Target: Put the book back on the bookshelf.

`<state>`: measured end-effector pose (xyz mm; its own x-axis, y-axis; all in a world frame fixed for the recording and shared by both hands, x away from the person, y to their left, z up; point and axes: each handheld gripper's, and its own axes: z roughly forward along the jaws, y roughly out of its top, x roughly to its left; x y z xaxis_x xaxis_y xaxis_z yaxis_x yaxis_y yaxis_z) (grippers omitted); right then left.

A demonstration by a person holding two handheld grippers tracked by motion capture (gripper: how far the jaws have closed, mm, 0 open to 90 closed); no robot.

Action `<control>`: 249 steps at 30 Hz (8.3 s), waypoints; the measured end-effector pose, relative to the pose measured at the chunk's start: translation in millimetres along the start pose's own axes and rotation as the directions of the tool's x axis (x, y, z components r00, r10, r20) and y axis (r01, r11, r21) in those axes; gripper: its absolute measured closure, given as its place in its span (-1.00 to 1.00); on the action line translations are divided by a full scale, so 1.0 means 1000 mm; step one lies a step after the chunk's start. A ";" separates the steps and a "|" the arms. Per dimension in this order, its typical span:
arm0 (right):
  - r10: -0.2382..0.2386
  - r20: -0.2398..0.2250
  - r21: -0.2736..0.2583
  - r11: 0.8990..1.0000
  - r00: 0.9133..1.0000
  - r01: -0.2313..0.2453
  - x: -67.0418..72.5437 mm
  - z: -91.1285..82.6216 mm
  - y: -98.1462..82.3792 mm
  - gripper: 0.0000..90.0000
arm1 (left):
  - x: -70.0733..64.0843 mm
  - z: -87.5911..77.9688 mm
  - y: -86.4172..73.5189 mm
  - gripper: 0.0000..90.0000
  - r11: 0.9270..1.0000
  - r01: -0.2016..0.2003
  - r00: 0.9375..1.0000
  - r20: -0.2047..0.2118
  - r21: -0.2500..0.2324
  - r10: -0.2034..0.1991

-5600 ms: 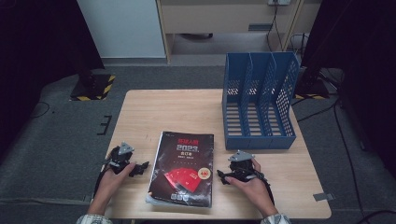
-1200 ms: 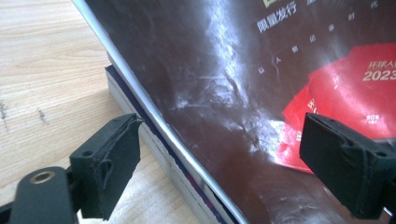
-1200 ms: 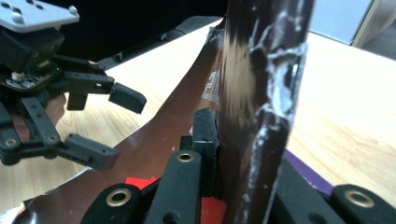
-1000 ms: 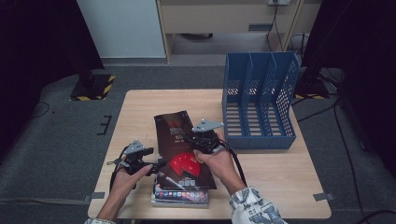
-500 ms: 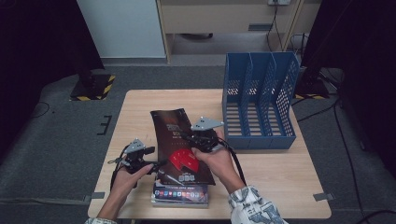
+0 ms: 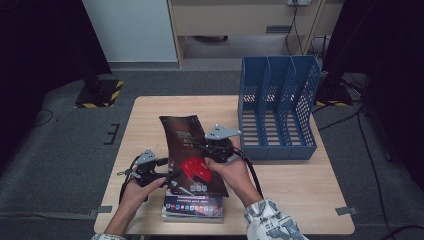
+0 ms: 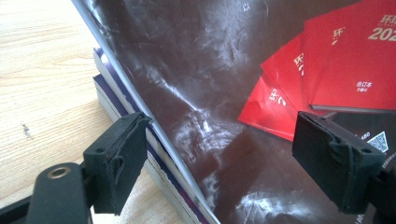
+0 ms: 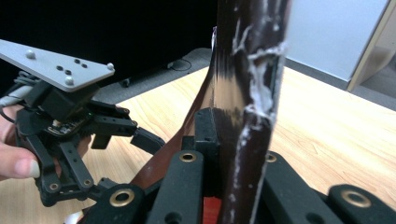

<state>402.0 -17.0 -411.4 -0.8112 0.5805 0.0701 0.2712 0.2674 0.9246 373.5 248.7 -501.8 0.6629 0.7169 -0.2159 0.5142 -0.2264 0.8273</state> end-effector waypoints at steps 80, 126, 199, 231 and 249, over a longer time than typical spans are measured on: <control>-0.037 -0.054 -0.215 0.976 0.998 0.025 -0.001 -0.023 0.047 0.91 | 0.006 -0.051 0.019 0.90 0.979 -0.107 0.985 -0.153 -0.175 0.080; -0.045 0.076 -0.238 0.969 0.996 0.061 -0.006 -0.030 0.084 0.93 | 0.050 -0.044 -0.014 -0.79 1.000 -0.012 0.922 -0.388 0.000 0.011; 0.042 0.248 -0.295 0.955 0.968 0.034 -0.043 -0.116 0.120 0.93 | 0.063 -0.016 -0.036 -0.99 0.980 0.098 0.910 -0.413 0.173 -0.018; 0.096 0.340 -0.298 0.955 0.935 0.011 -0.068 -0.191 0.101 0.93 | 0.063 -0.016 -0.036 -1.00 0.980 0.100 0.910 -0.415 0.172 -0.020; 0.111 0.401 -0.263 0.965 0.909 -0.001 -0.083 -0.211 0.092 0.93 | 0.063 -0.016 -0.036 -1.00 0.980 0.099 0.910 -0.414 0.174 -0.018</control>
<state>384.8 -202.4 -253.0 -0.4998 0.8660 0.0161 0.1263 0.0545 0.9905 387.9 312.3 -536.8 0.3685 0.9296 0.0032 0.6640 -0.2656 0.6990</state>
